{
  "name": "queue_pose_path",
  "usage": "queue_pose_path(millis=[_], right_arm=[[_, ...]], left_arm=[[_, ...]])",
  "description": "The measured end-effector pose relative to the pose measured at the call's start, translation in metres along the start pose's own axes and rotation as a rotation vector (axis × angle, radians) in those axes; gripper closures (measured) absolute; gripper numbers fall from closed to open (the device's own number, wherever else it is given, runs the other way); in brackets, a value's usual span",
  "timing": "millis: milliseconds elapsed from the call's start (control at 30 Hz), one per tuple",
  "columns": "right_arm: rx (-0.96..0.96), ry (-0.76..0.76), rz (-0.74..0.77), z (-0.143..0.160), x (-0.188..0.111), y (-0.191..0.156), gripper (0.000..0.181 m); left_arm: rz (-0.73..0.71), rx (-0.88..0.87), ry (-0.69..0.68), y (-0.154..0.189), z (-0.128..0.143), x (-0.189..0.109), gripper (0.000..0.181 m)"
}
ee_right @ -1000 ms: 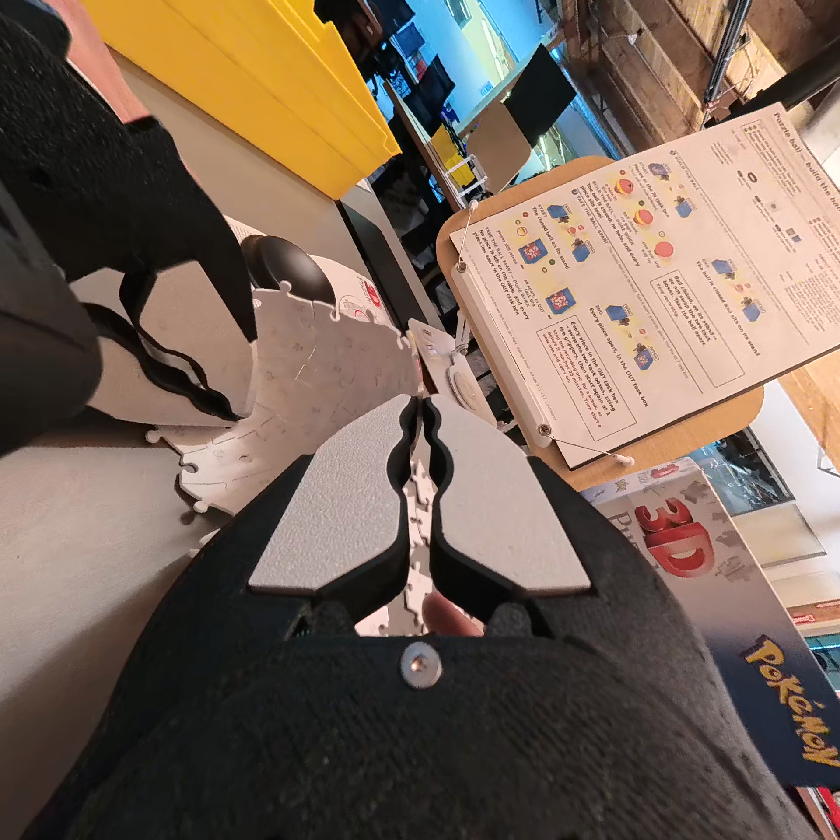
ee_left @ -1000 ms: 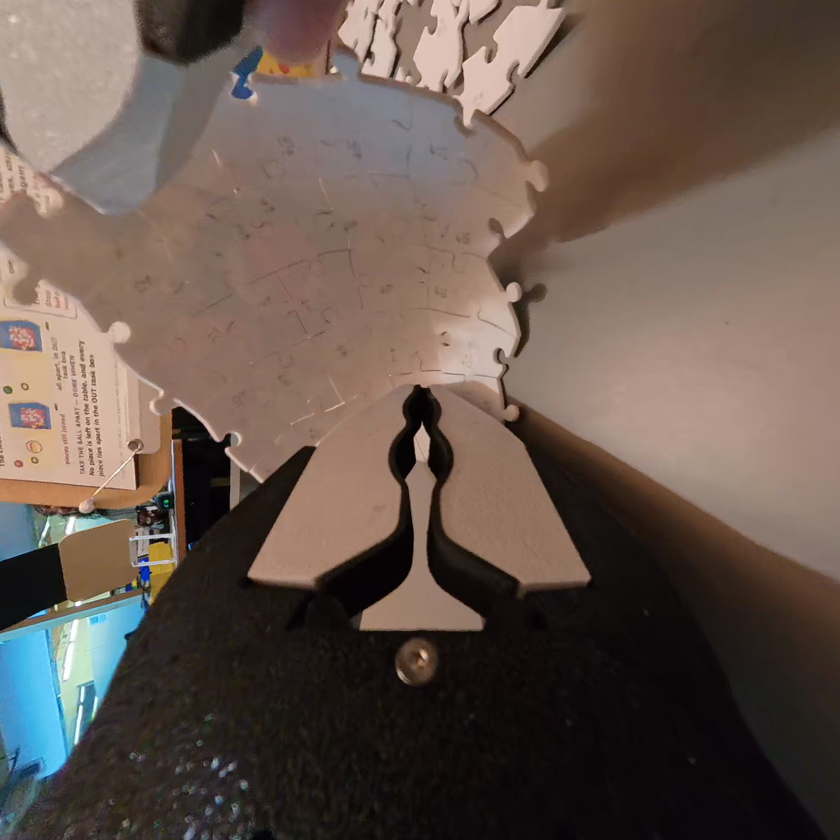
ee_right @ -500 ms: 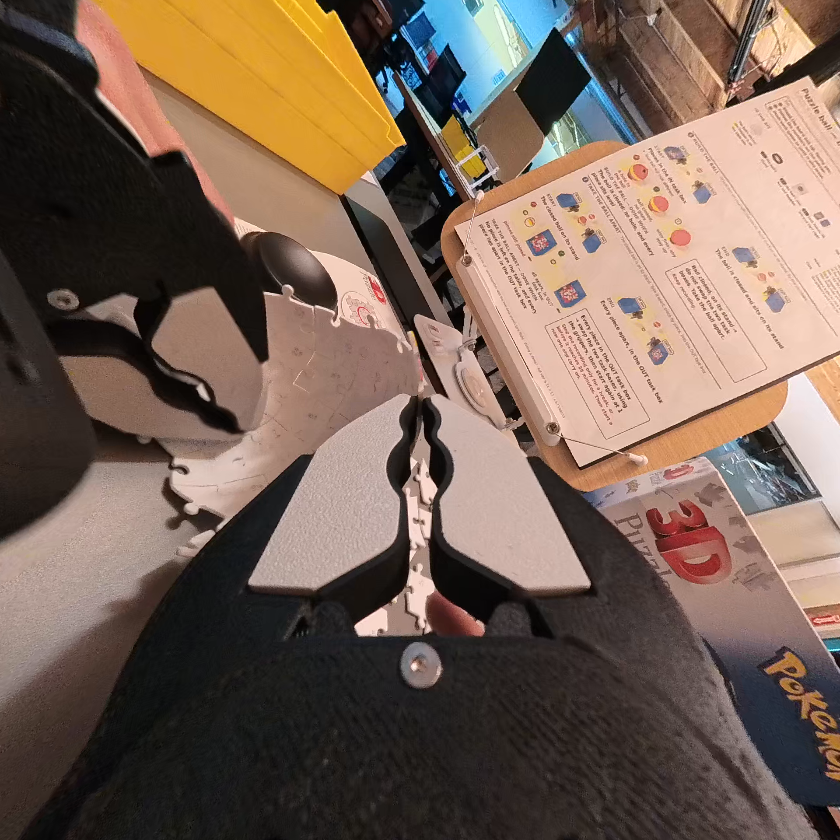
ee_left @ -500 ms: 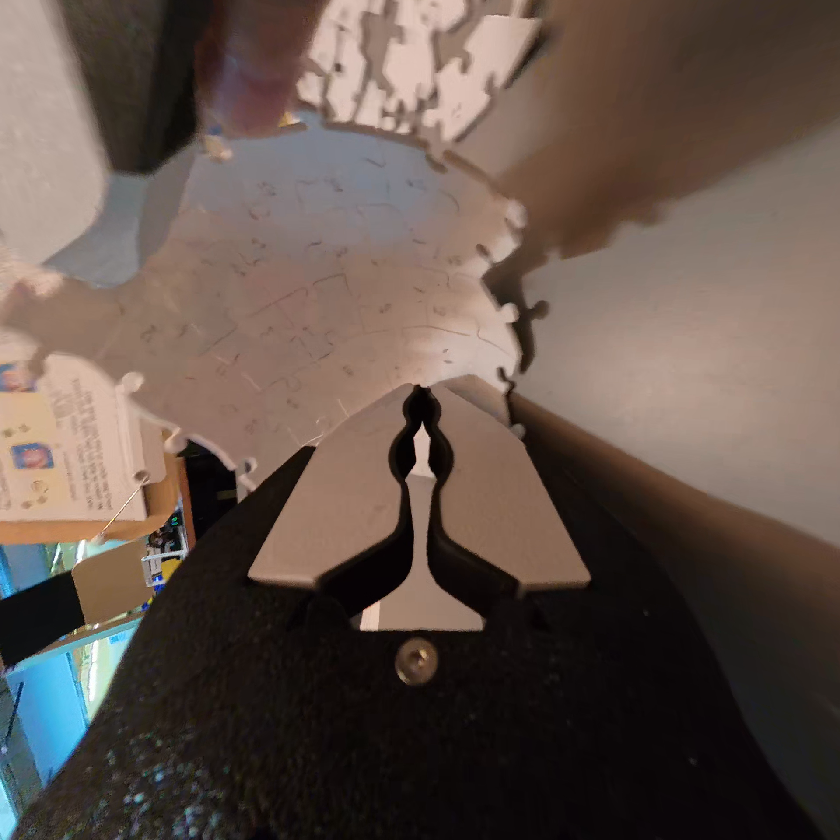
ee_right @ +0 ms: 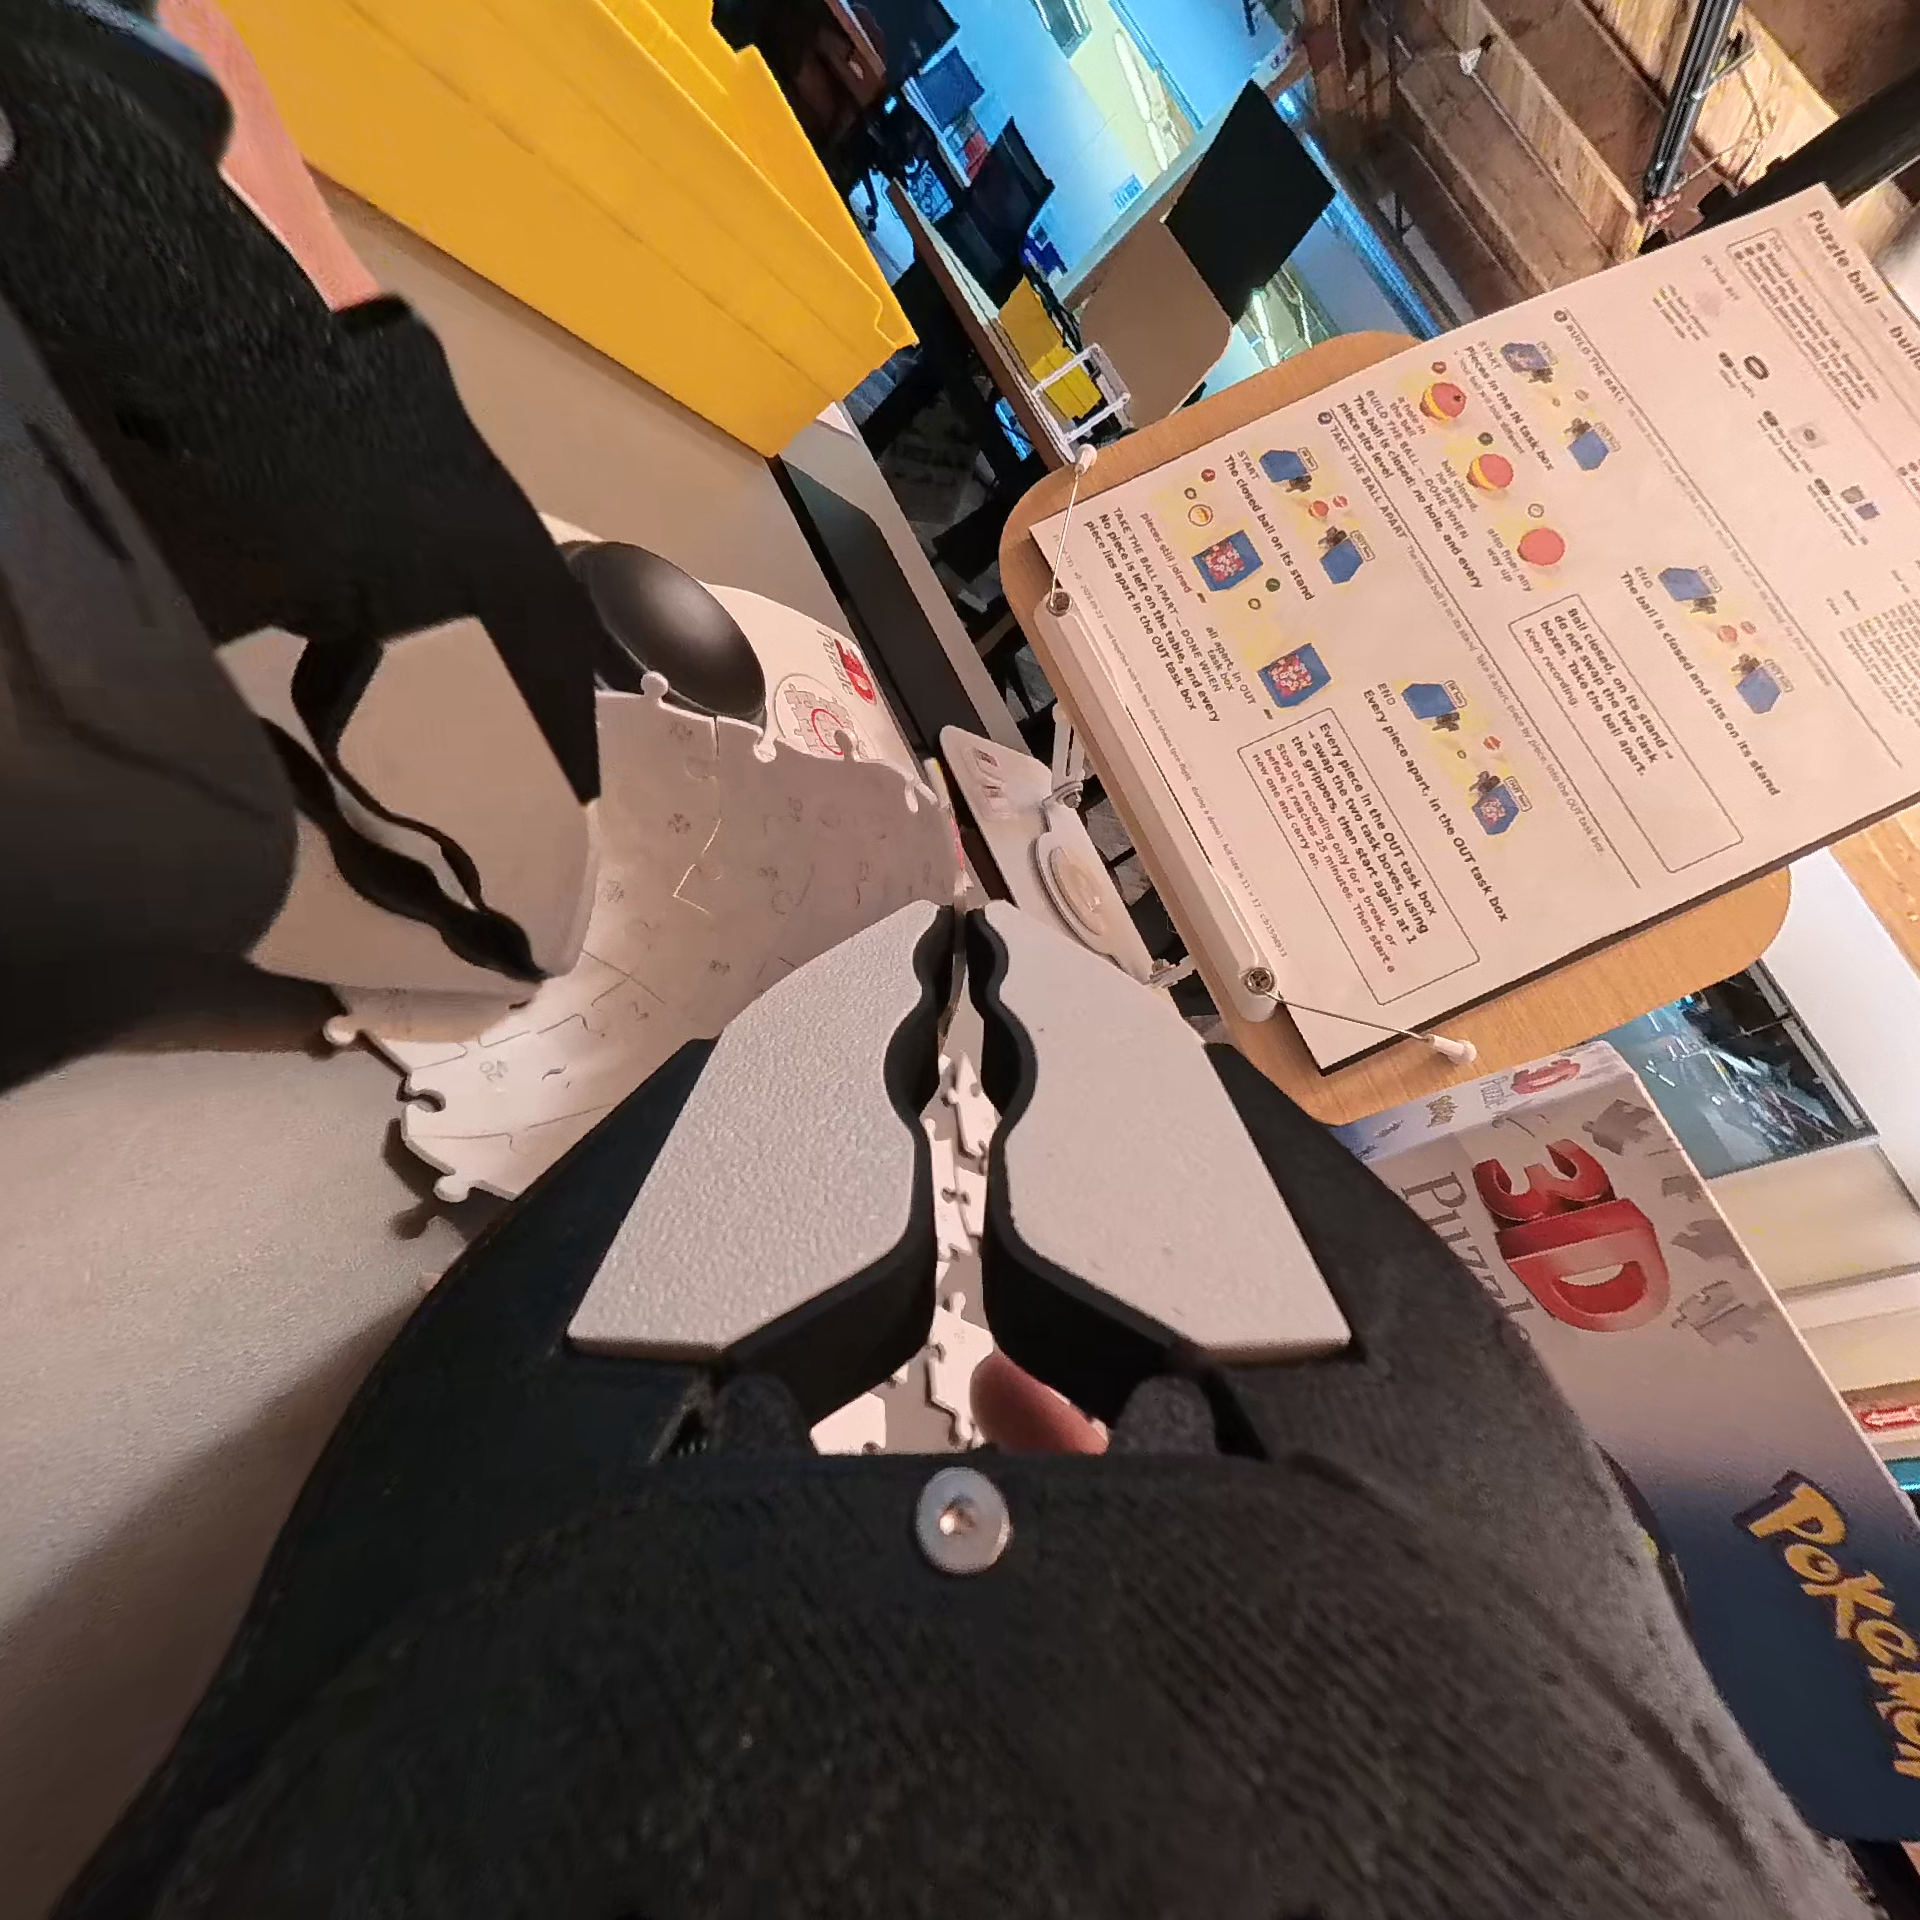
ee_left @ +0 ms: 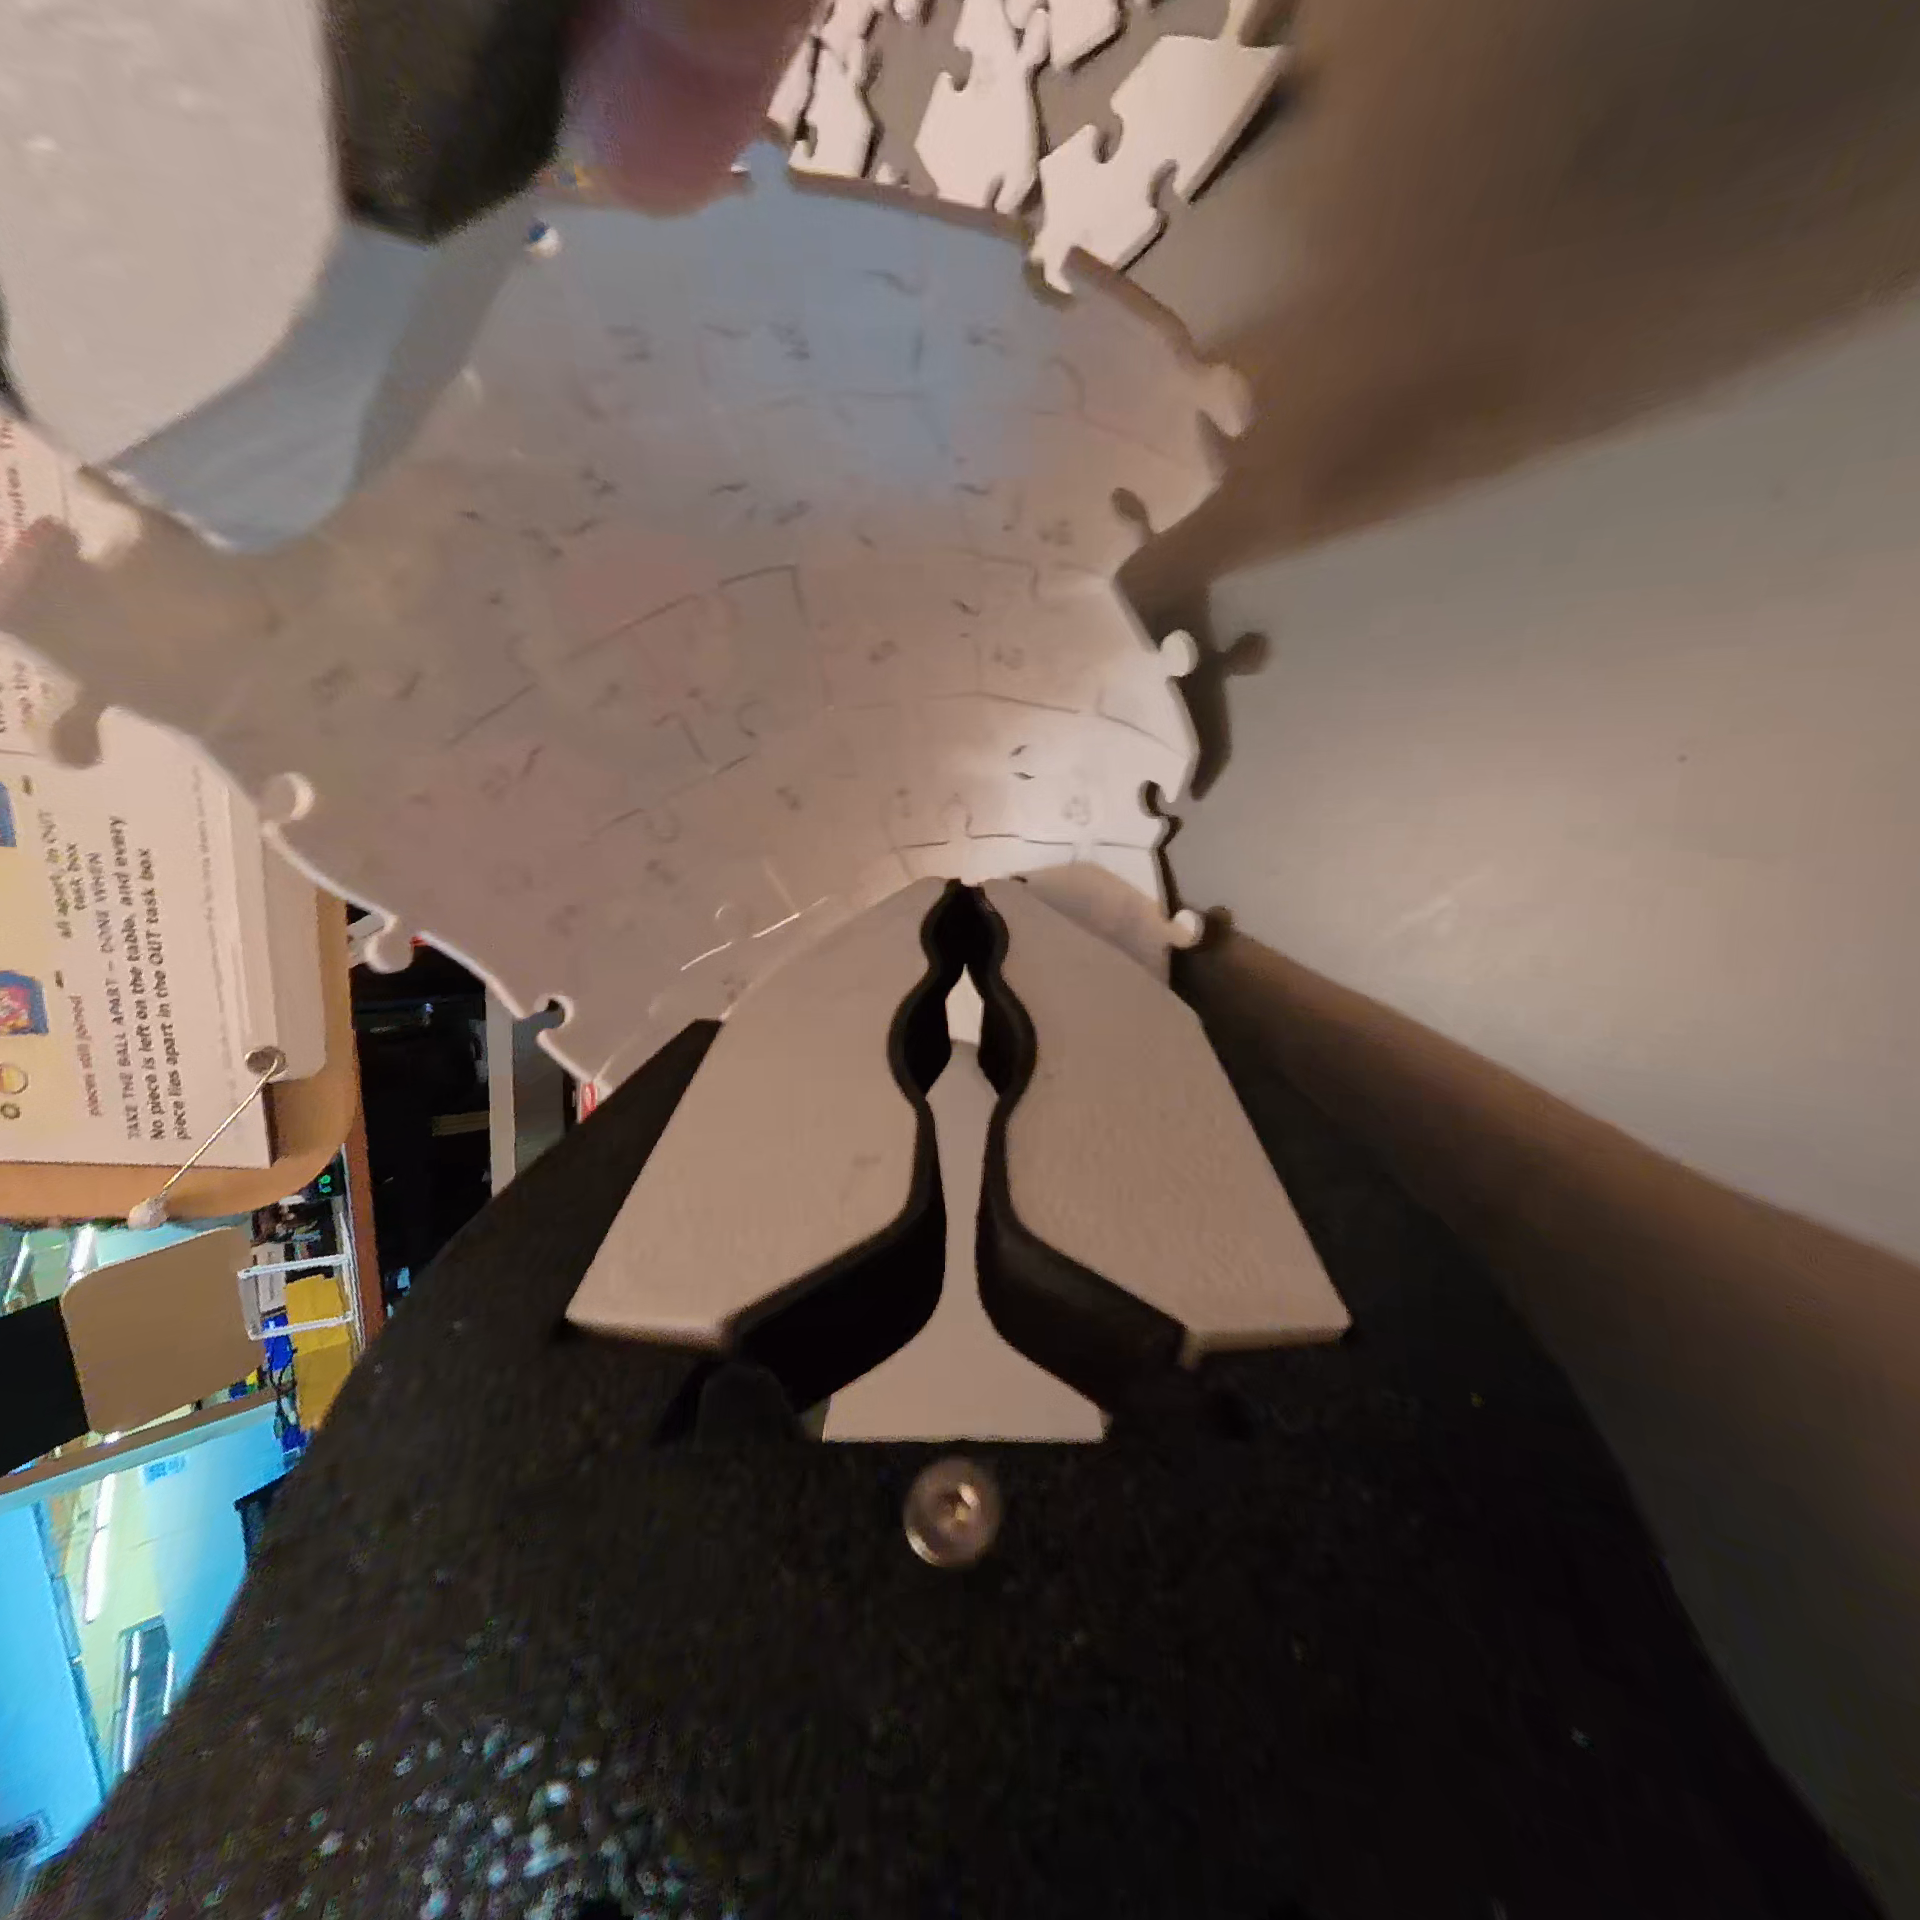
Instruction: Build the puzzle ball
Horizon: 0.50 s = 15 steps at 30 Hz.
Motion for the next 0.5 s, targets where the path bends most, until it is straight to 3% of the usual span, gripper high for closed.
queue_pose_path(millis=[500], right_arm=[[0.011,-0.002,-0.009,0.0005,0.0009,0.0011,0.179]], left_arm=[[0.068,0.024,0.040,0.0020,-0.0068,0.0032,0.181]])
Point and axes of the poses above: each gripper's, where its closed fingertips meet, x out along the fingers, z out of its underside, y = z × x across the jaws, the point moved 5 cm from there along -x, back along the fingers, and after that the axes turned 14 degrees about -y, right-handed, at the moved point
